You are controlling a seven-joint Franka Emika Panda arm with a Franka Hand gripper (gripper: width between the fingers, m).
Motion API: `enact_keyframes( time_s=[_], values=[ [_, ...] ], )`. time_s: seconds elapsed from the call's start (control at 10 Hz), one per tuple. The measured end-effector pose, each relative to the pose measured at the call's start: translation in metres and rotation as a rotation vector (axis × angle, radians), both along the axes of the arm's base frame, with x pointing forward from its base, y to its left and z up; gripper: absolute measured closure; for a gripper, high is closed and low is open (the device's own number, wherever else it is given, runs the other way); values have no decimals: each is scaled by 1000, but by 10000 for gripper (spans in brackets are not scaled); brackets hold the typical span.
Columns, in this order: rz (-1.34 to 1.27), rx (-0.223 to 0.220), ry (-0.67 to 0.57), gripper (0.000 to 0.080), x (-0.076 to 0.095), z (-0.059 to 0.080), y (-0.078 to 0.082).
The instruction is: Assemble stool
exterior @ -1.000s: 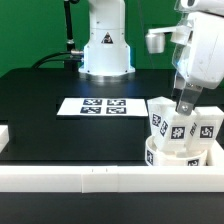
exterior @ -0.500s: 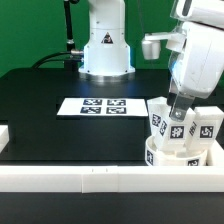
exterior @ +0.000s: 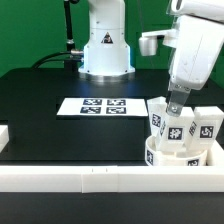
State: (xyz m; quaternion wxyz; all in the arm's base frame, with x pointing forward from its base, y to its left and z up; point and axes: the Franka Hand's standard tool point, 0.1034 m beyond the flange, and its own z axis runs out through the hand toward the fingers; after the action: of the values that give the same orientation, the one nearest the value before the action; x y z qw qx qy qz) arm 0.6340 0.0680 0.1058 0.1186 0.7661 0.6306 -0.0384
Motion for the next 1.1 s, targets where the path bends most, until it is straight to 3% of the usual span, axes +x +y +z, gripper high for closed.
enact_keyframes(
  time_s=[0.2, 0.4, 0.5, 1.1],
  values=[
    [1, -3, 3, 150, 0, 0, 0],
    [52, -44, 31, 150, -2, 4, 3],
    [38, -44, 31, 150, -2, 3, 4],
    [-21, -51, 42, 150, -8, -16, 4]
  ],
)
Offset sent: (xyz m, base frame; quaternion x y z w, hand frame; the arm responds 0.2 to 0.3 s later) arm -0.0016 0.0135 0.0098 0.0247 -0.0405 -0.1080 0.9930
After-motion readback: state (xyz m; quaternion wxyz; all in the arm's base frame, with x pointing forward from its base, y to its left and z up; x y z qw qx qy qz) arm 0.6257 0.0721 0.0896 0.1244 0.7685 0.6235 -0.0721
